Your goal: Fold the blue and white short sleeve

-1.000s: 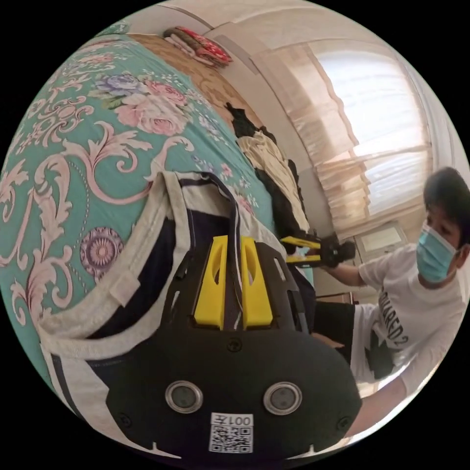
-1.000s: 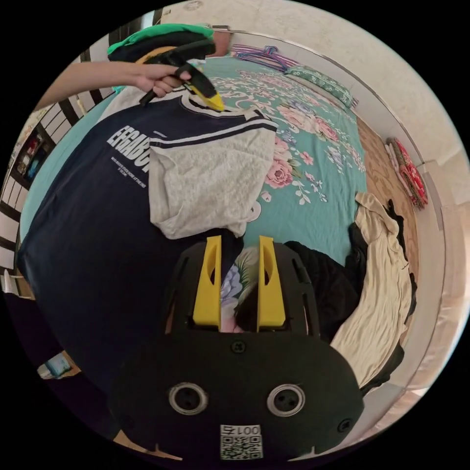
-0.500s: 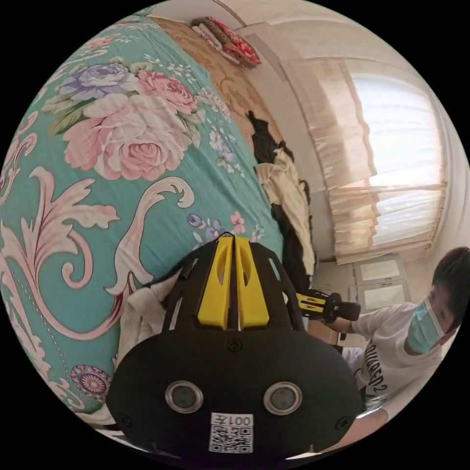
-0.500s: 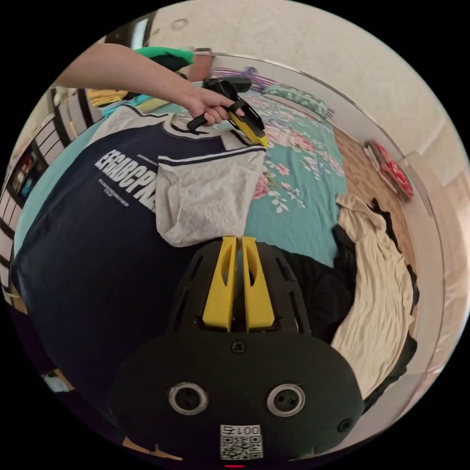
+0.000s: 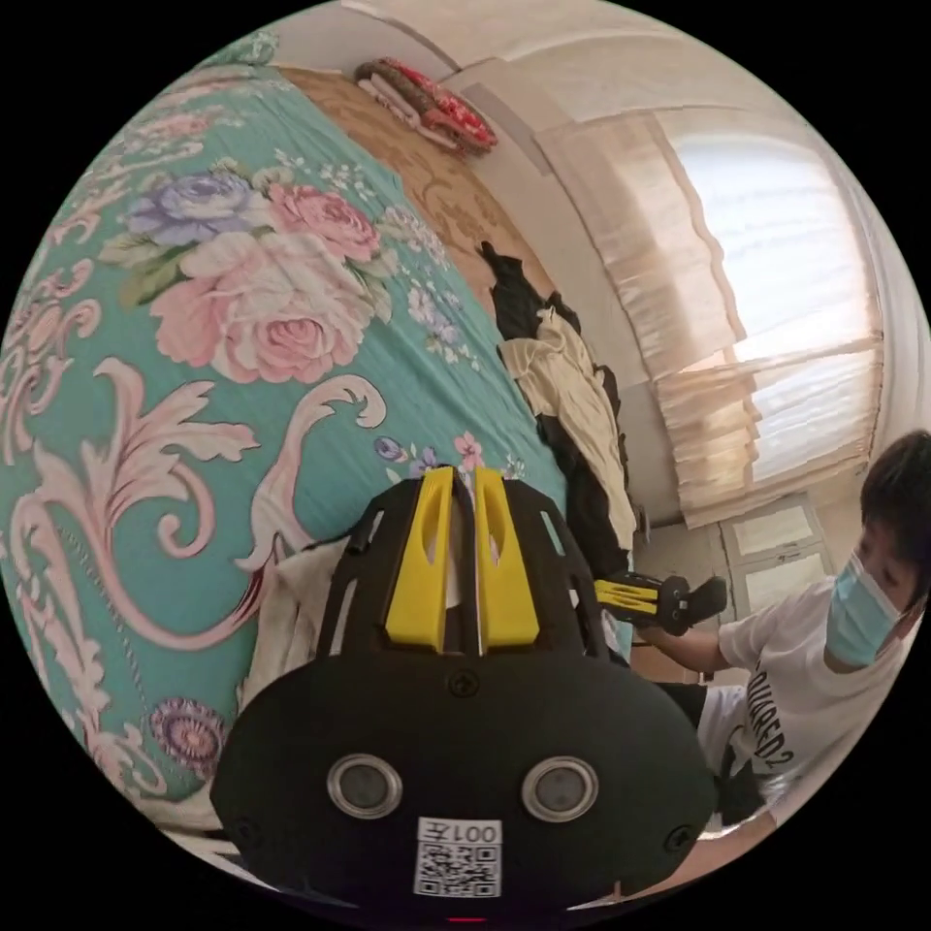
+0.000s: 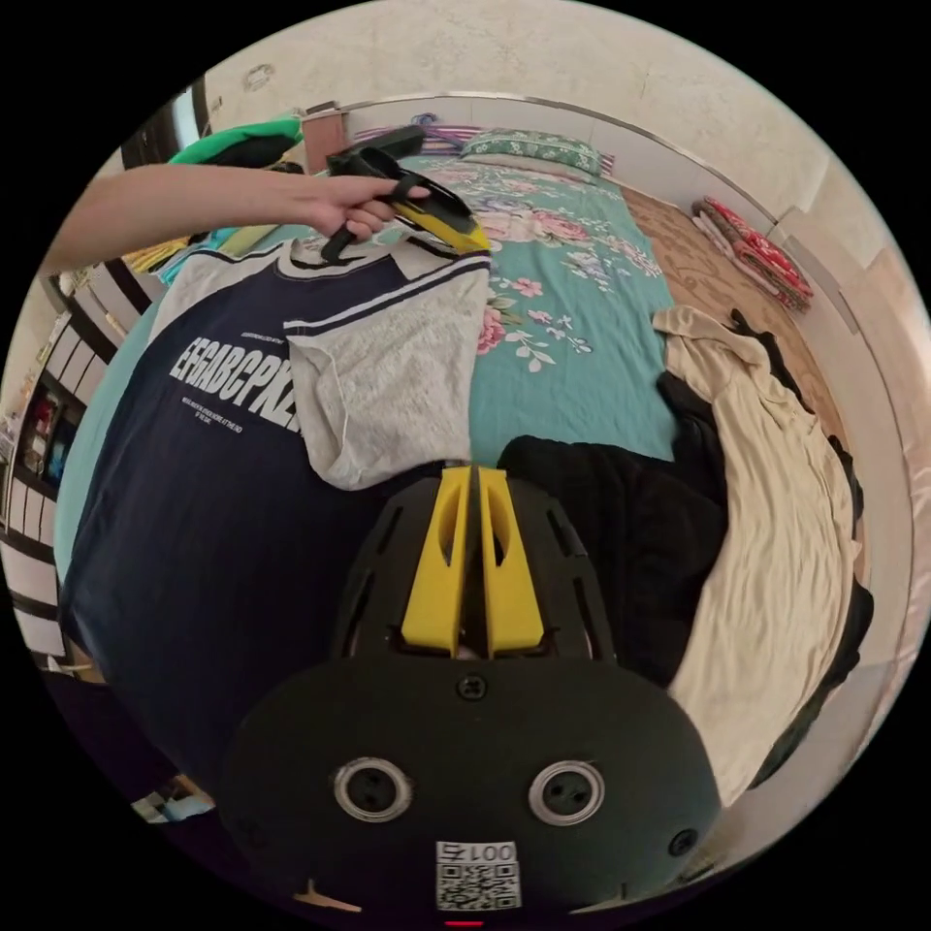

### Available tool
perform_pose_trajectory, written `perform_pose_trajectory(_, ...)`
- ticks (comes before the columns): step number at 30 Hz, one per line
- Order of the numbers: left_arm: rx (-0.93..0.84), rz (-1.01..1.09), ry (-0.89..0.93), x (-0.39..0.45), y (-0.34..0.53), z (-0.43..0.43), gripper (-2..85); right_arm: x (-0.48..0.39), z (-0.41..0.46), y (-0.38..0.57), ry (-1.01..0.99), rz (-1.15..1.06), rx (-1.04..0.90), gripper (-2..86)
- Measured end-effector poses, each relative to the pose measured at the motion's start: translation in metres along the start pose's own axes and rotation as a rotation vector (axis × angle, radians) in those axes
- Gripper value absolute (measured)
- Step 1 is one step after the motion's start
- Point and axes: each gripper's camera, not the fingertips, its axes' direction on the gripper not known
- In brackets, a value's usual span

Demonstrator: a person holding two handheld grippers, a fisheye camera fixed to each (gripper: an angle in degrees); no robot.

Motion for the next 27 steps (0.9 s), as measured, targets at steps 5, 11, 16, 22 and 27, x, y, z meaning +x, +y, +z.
perform_pose_trajectory(5,-0.068,0.174,-0.087,0.041,0.065,-0.027,7.6,-0.016,-0.037,0.012,-0.143,-0.076,0.031,3.2)
perform_pose_trajectory(11,-0.312,0.308,-0.227,0.074,0.153,0.016,8.9,-0.048,-0.014,-0.004,-0.153,-0.045,0.015,7.1)
perform_pose_trajectory(16,-0.306,0.345,-0.305,0.071,0.183,0.028,4.2,-0.059,-0.007,-0.003,-0.105,0.064,0.007,2.4)
perform_pose_trajectory(22,-0.313,0.378,-0.342,0.066,0.223,0.032,-0.3,-0.094,-0.013,0.019,0.026,-0.038,-0.027,0.5)
perform_pose_trajectory(27,-0.240,0.293,-0.277,0.054,0.256,0.032,4.4,-0.109,-0.012,0.021,0.044,-0.072,-0.070,0.3)
